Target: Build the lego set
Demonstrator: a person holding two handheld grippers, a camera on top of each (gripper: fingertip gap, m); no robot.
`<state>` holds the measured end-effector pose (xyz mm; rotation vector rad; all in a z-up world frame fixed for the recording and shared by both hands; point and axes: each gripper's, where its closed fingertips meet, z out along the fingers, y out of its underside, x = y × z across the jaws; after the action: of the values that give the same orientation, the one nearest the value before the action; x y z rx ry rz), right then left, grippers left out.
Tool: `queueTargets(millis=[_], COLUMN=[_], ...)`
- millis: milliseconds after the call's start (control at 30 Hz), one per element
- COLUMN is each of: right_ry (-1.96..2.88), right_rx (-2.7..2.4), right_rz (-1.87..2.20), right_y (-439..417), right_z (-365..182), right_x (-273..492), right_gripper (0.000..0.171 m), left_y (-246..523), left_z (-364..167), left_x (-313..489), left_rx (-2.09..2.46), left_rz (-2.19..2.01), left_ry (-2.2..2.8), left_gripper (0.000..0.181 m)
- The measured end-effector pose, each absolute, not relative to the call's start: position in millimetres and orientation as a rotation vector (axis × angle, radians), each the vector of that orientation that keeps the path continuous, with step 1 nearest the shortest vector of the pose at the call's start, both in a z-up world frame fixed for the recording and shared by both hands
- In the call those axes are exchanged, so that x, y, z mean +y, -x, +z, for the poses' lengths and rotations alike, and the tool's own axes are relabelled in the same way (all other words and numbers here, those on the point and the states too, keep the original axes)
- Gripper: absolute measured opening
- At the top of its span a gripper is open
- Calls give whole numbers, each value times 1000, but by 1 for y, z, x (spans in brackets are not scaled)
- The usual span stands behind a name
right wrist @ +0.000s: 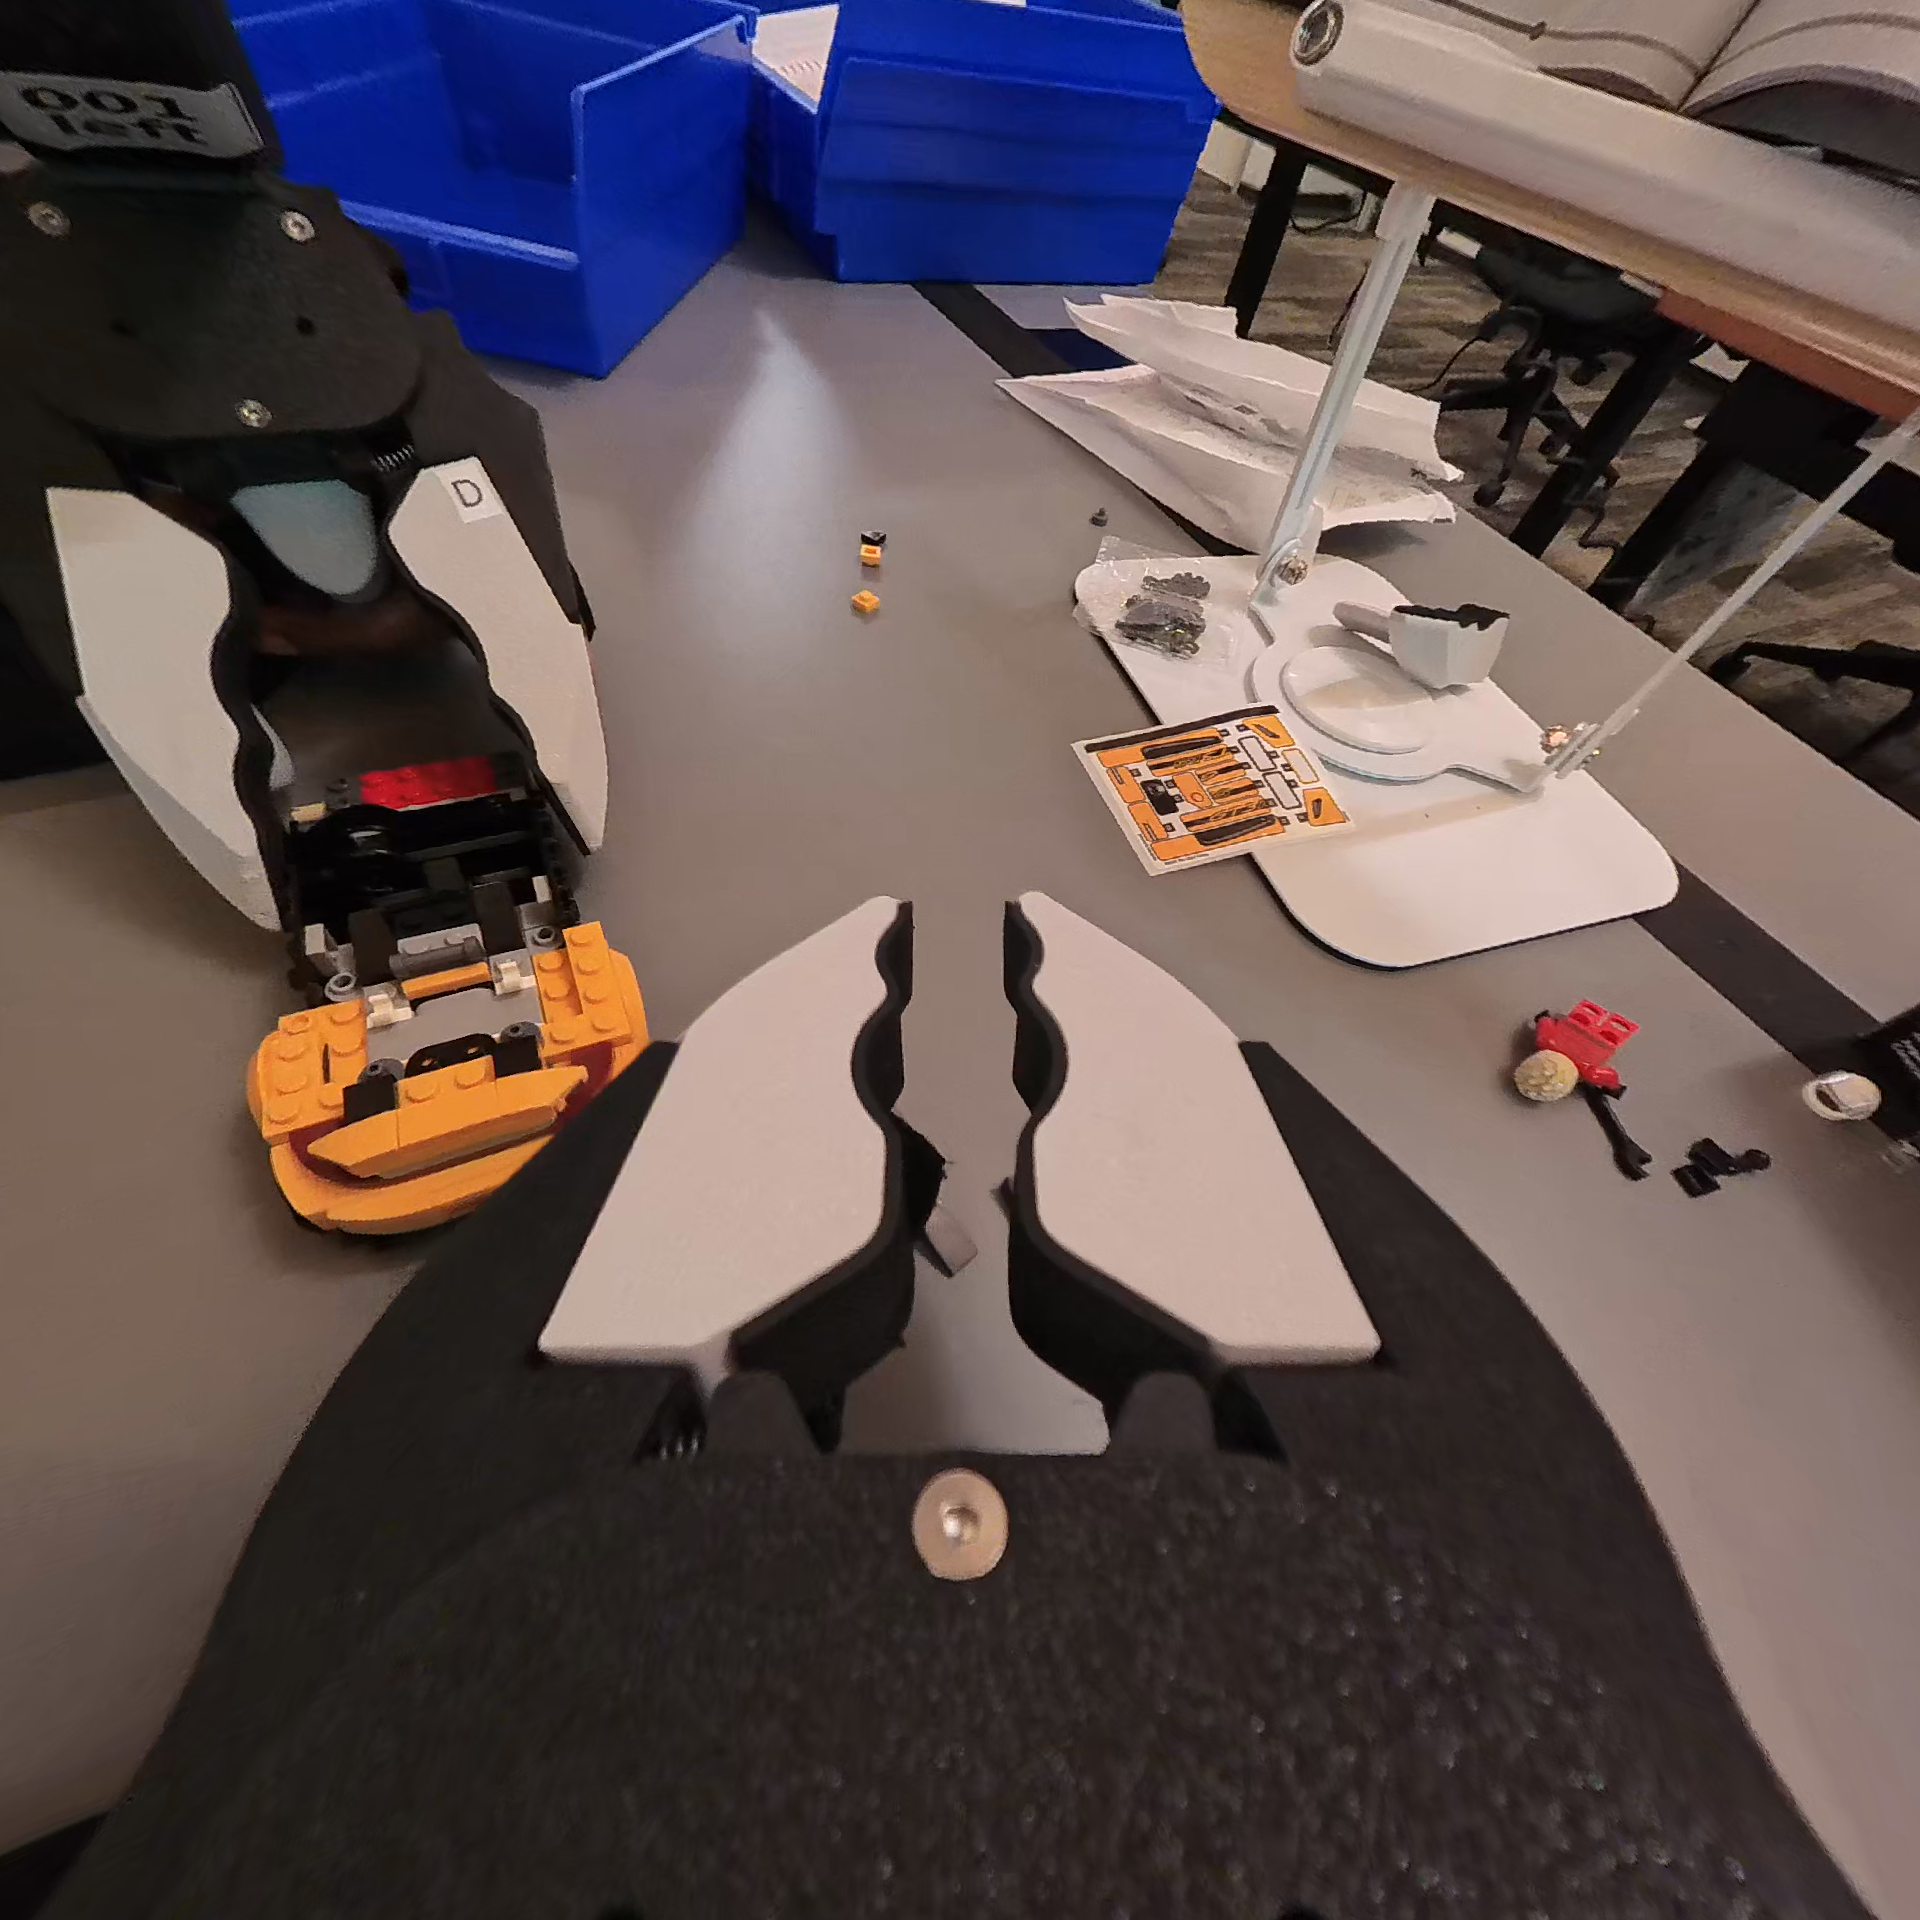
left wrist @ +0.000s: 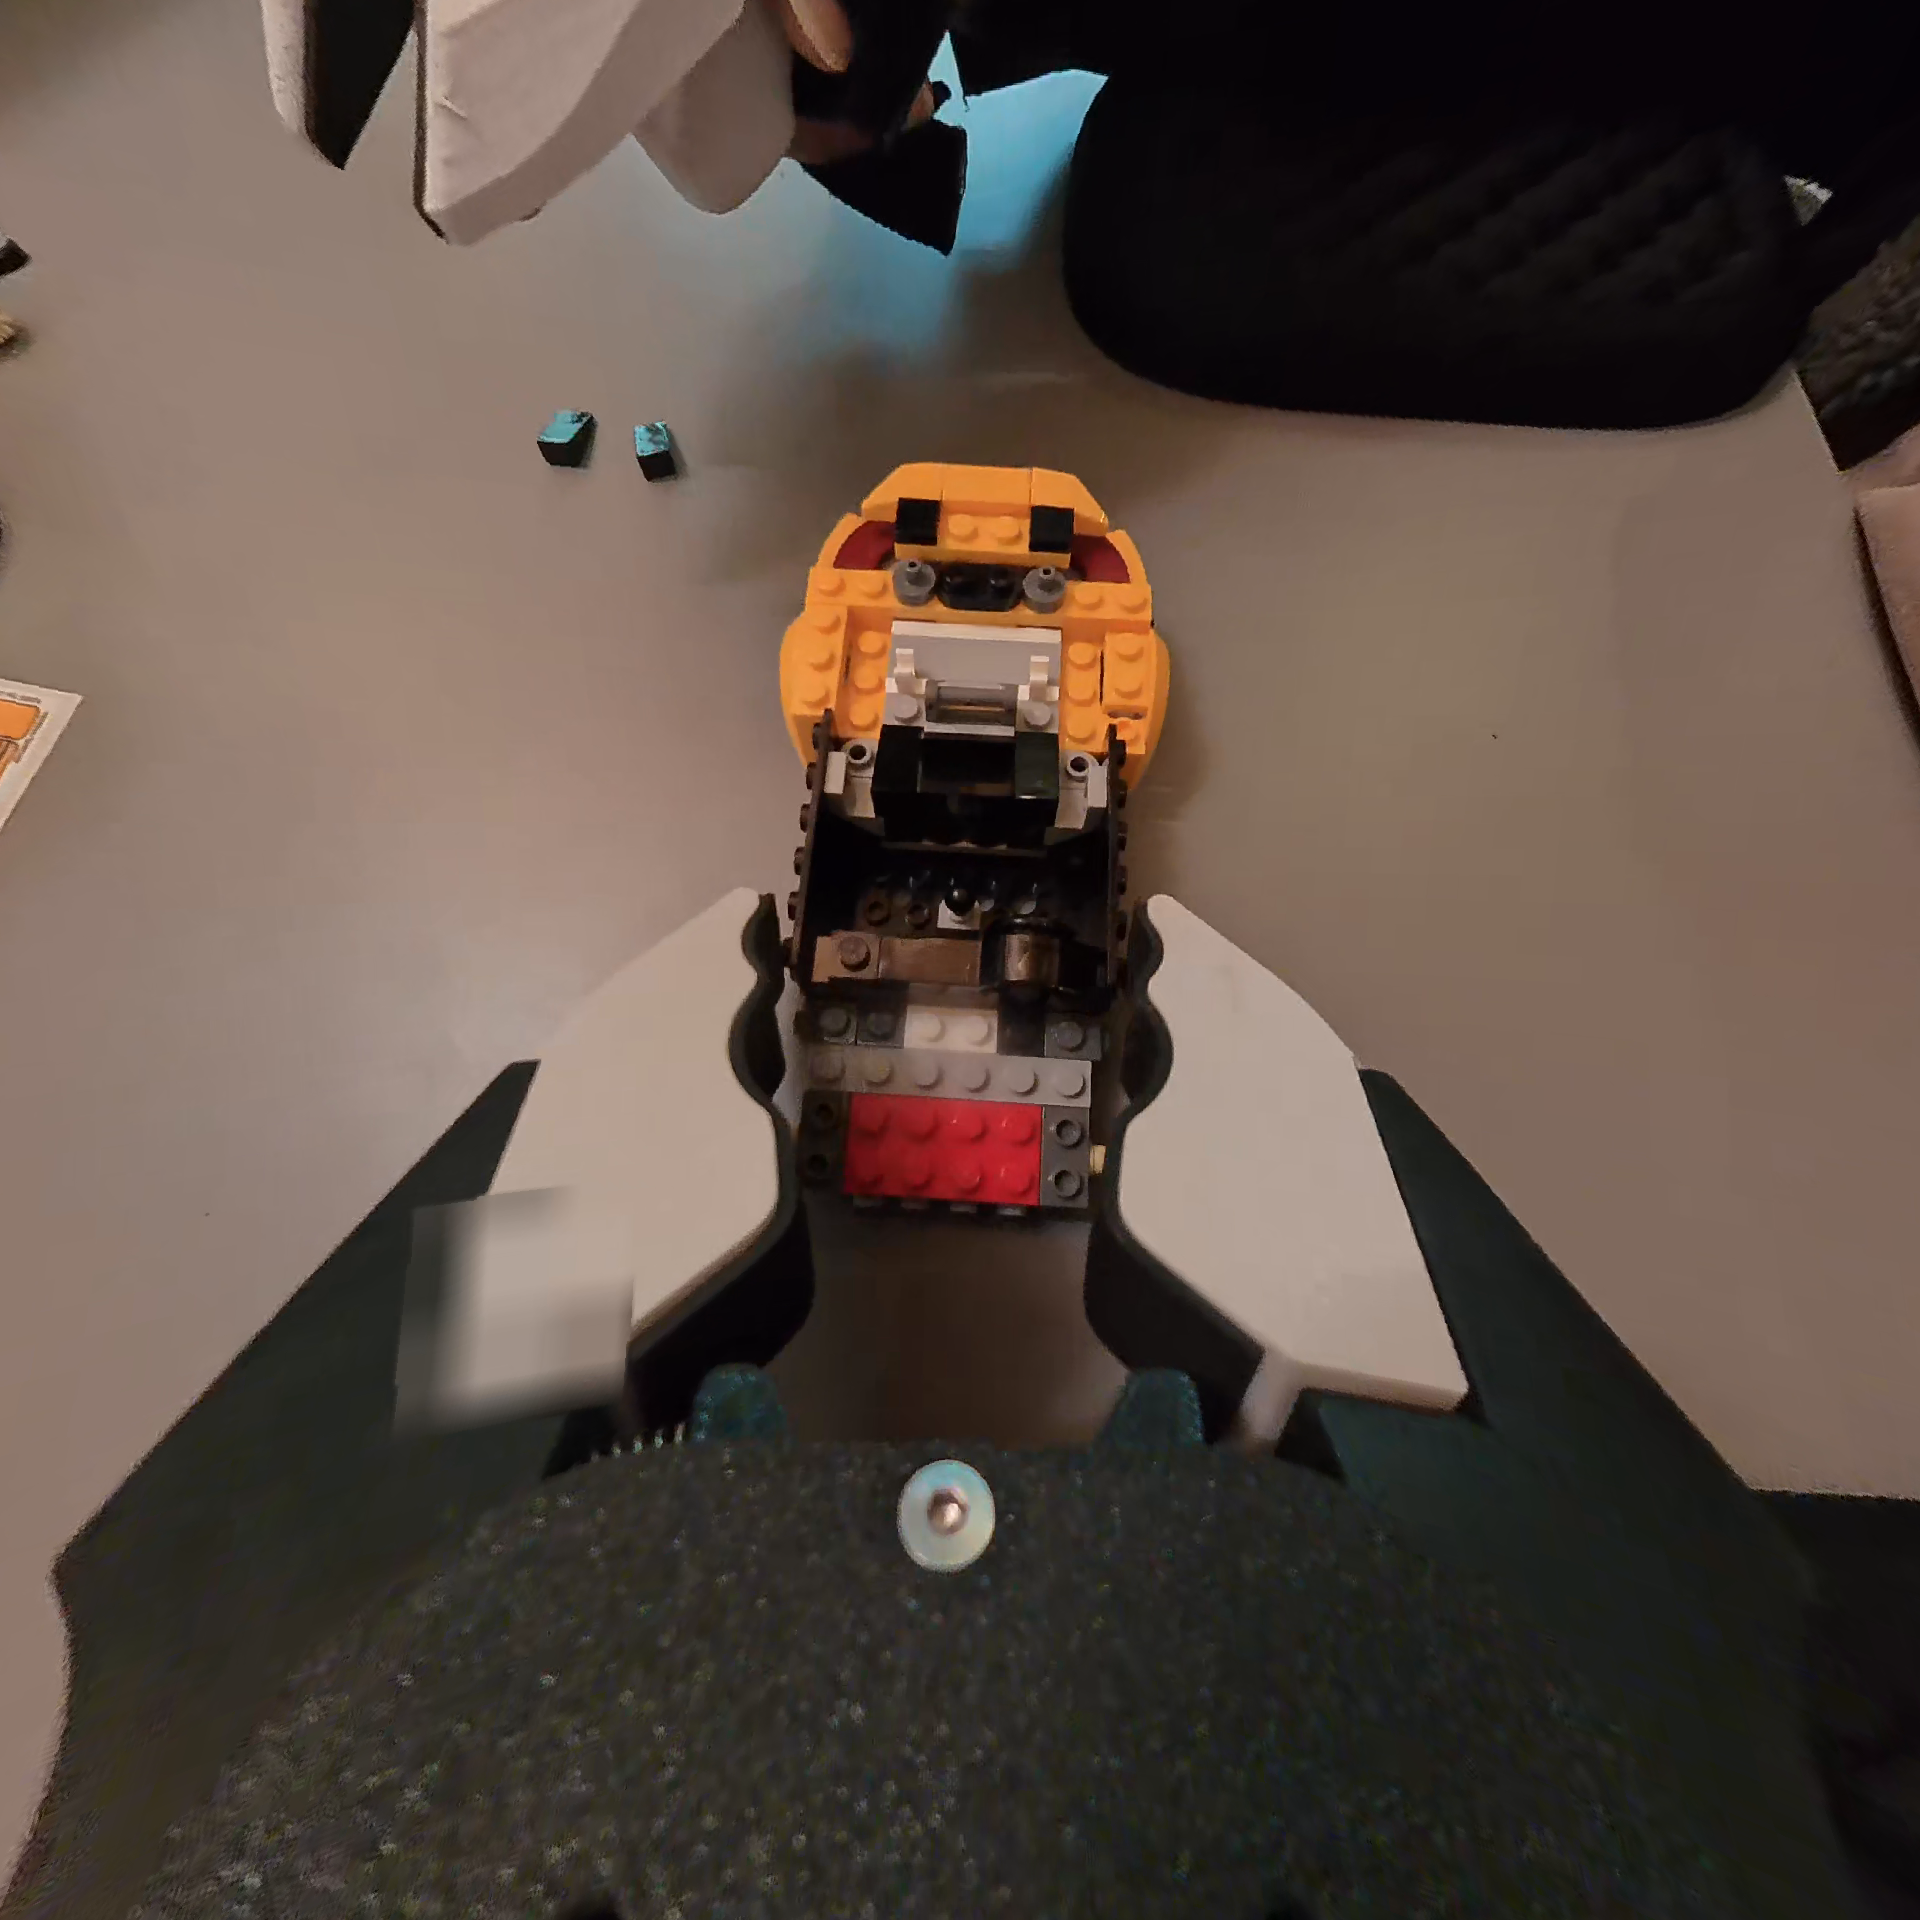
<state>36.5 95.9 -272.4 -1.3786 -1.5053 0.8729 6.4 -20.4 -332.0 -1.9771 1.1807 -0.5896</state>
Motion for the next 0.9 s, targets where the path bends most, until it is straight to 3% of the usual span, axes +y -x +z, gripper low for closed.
queueTargets(millis=[900], right_ry=[1434], right_rx=[-1453], right_rz=[778], right_y=[-42], right_z=[-276], right_x=[115], right_gripper=[14], left_y=[-2], left_z=[-329], left_x=[-16], left_rx=[1147], left_rz=[-598], left_ry=[1970], left_gripper=[62])
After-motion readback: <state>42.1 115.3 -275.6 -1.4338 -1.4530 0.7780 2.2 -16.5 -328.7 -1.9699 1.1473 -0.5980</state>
